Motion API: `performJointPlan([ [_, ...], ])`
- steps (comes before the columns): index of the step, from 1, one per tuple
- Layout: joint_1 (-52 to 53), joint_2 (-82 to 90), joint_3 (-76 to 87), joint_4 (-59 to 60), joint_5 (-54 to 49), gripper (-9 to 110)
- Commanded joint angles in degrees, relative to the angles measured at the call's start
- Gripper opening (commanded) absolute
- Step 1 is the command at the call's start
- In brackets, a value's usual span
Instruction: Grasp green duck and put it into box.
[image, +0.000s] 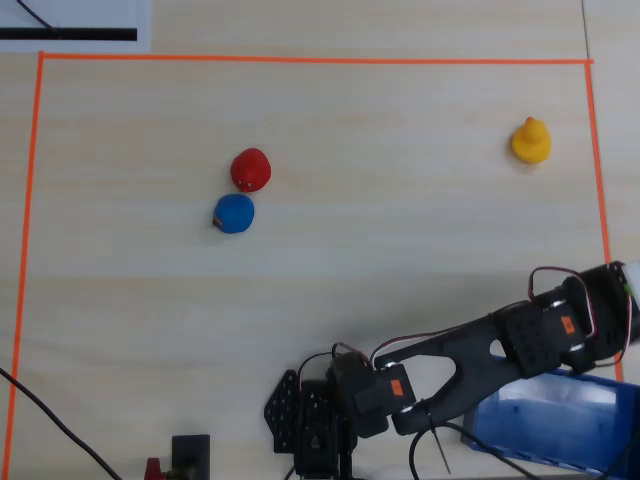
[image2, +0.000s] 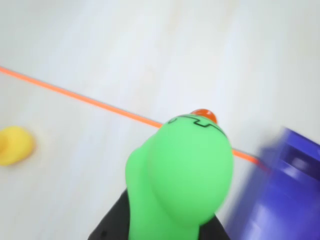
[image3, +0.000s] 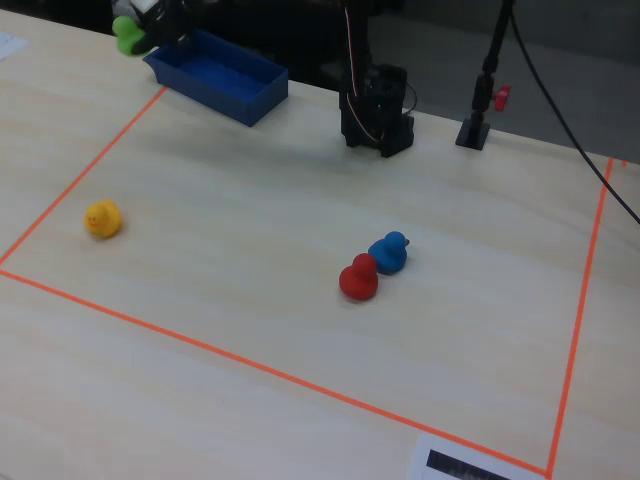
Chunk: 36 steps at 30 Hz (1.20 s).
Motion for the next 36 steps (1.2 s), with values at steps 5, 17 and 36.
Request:
performJointPlan([
  [5,15.03,9.49,8.17,2.55,-4.92,0],
  [17,20.65,21.01,34.54,-8.00,-12.39,0],
  [36,25.93,26.28,49.83,-18.46,-22.32,0],
])
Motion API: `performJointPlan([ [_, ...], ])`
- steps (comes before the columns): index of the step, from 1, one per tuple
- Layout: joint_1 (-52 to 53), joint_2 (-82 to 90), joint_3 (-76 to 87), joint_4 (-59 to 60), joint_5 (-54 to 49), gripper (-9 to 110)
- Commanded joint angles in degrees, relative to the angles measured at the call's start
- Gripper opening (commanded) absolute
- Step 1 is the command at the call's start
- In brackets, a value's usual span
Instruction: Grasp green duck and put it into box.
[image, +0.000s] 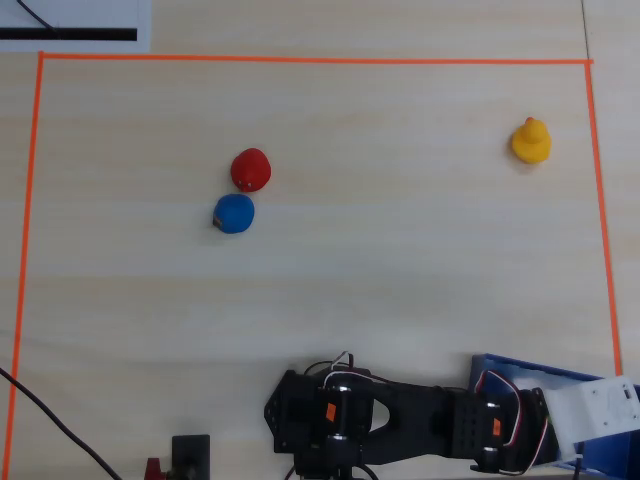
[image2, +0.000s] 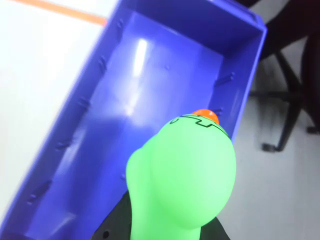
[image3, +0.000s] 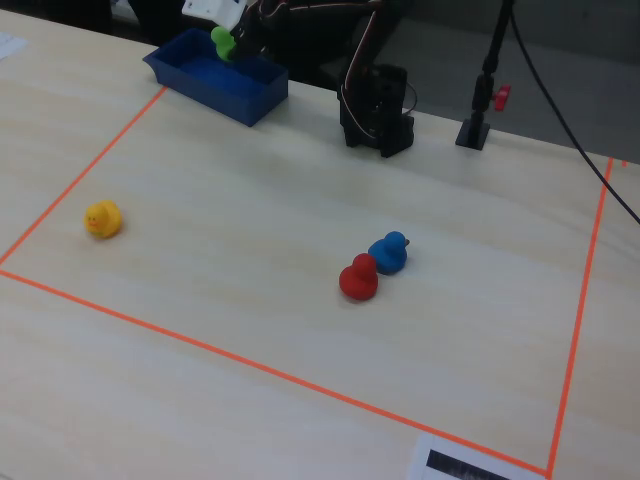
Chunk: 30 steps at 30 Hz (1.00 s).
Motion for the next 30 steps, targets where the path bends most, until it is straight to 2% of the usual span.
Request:
performJointPlan([
  [1,0.70,2.37,-0.26,-1.58,-0.79,0],
  [3,0.70,2.29,-0.18,-1.58,-0.79,1],
  [6,1.05,2.37,0.26,-1.58,-0.70,9],
  [16,0.88,3.08,-0.18,-1.32,-0.79,28],
  [20,-0.70,3.87,-0.53,-1.32,0.62,28],
  [23,-8.09,4.75,-3.25,-0.62,5.10,25],
  [27,-26.81,4.92,-11.34,3.78,12.48,2],
  [30,-42.19,6.77,-14.24,9.14,15.91,0],
])
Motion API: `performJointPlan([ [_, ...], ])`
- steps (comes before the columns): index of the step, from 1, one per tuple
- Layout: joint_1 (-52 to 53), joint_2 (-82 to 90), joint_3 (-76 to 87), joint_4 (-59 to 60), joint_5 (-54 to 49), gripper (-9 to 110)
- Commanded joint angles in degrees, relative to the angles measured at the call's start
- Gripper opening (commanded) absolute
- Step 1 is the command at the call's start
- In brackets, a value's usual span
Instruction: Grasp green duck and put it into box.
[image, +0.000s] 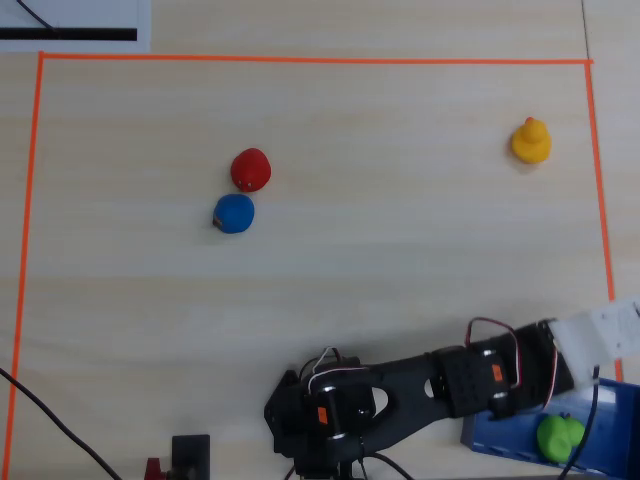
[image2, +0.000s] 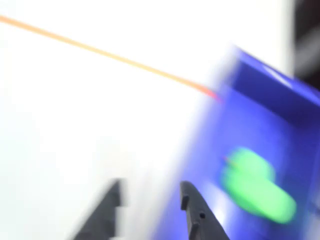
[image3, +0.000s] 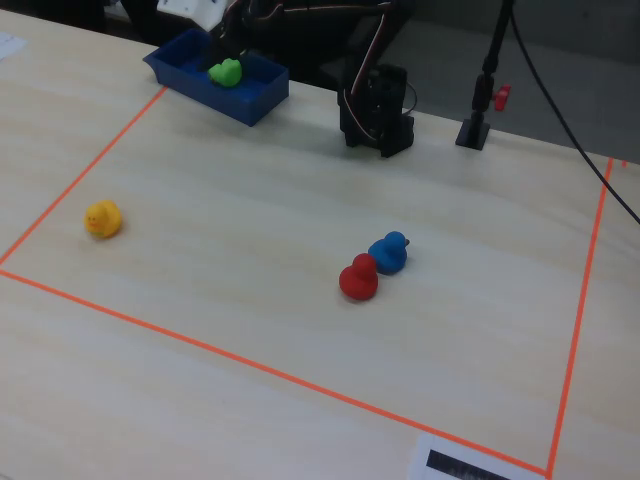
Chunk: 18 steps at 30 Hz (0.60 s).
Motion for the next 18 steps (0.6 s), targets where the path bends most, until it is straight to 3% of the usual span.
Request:
performJointPlan([
  [1,-25.14,5.54,-5.36,7.38,4.66,0],
  [10,-66.45,30.06,20.57,30.94,4.92,0],
  [18,-73.83,51.77,43.24,33.93,3.96,0],
])
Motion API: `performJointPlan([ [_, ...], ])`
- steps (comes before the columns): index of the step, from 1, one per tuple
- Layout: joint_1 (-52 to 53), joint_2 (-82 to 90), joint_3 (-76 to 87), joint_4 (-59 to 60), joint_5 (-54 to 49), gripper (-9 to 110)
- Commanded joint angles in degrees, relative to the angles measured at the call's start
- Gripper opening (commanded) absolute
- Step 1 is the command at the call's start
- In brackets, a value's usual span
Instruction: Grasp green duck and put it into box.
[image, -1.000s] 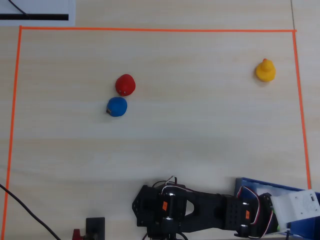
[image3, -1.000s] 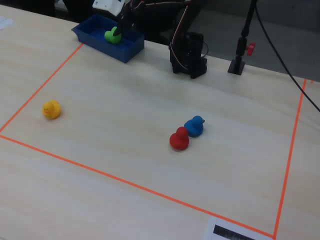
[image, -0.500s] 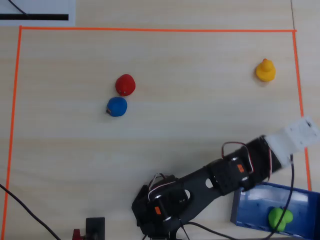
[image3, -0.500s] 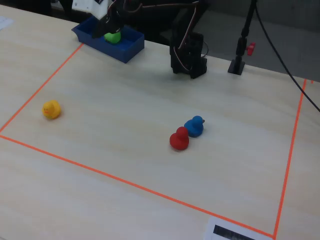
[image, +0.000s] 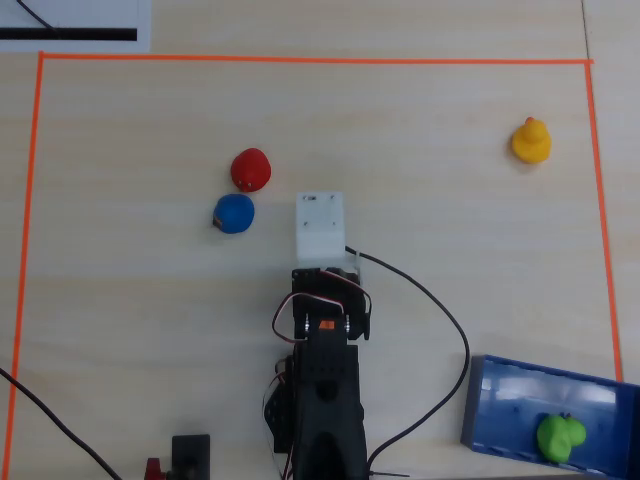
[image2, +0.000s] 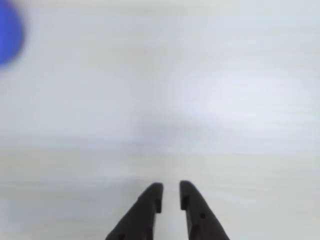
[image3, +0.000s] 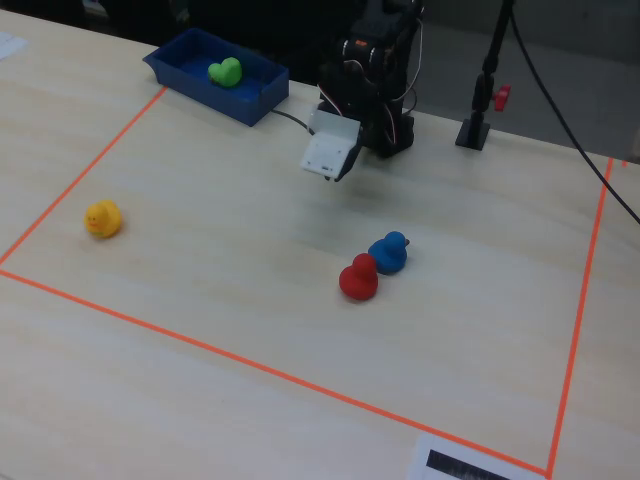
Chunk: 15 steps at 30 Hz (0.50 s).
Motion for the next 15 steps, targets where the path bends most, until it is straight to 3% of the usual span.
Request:
performJointPlan([
  [1,-0.53,10.46,8.53,0.00,-1.05,0],
  [15,-4.57,21.45,14.85,6.06,-1.32,0],
])
